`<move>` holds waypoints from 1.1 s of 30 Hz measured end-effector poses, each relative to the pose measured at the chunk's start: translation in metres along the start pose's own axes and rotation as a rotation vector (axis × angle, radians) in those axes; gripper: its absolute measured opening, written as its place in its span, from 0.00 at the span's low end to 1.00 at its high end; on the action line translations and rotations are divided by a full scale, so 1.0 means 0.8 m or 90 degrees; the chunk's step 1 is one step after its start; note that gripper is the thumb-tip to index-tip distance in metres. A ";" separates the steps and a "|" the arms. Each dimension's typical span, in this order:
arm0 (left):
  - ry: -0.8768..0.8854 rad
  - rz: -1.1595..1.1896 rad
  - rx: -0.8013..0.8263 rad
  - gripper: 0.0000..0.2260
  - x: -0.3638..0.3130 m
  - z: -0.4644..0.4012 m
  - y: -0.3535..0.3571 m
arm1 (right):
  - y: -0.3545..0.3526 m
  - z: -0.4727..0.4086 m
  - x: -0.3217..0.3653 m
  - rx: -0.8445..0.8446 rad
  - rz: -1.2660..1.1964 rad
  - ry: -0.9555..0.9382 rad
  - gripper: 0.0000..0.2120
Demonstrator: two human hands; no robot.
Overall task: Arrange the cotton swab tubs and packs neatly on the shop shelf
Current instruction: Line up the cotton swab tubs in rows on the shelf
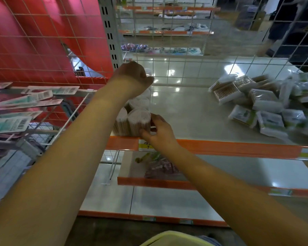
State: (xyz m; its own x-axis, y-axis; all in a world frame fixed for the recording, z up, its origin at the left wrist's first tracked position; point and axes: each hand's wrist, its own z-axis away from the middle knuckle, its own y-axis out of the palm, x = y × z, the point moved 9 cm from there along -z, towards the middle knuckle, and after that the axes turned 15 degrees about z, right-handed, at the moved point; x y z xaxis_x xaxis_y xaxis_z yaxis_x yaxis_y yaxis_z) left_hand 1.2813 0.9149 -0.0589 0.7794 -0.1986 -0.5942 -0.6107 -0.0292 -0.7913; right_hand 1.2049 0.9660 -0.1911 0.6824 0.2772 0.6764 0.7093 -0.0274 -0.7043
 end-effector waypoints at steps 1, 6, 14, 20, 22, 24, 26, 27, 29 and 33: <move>0.000 0.012 -0.004 0.16 0.000 0.000 -0.001 | -0.001 0.000 0.000 -0.003 -0.003 -0.003 0.23; 0.001 0.028 -0.014 0.18 0.001 -0.002 -0.001 | -0.001 0.000 0.000 -0.014 -0.001 -0.015 0.23; -0.007 0.054 -0.001 0.17 0.011 -0.008 0.008 | 0.004 -0.004 -0.004 0.015 -0.005 -0.010 0.23; -0.013 0.050 -0.017 0.17 0.018 -0.014 0.002 | 0.006 -0.003 -0.004 0.037 -0.039 -0.012 0.24; -0.019 0.048 -0.011 0.18 0.024 -0.016 0.001 | 0.005 -0.002 -0.002 0.033 -0.054 -0.014 0.26; -0.029 0.050 0.004 0.17 0.031 -0.017 0.004 | 0.004 -0.002 0.000 0.030 -0.066 -0.013 0.27; -0.038 0.046 0.021 0.17 0.037 -0.016 0.008 | 0.003 -0.003 0.000 0.032 -0.081 -0.005 0.27; -0.039 0.039 0.025 0.17 0.039 -0.015 0.010 | 0.003 -0.004 0.000 0.033 -0.091 -0.004 0.28; -0.041 0.033 0.020 0.18 0.042 -0.013 0.011 | 0.003 -0.006 0.001 0.025 -0.098 -0.008 0.32; -0.047 0.040 0.019 0.17 0.045 -0.012 0.014 | 0.005 -0.008 -0.002 0.020 -0.087 -0.014 0.33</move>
State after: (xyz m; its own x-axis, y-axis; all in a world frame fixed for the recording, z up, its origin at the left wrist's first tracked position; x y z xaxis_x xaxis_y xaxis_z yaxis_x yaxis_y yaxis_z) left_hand 1.3012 0.8978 -0.0873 0.7485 -0.1261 -0.6510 -0.6552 0.0109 -0.7554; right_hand 1.2075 0.9591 -0.1933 0.5758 0.2967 0.7618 0.7892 0.0415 -0.6127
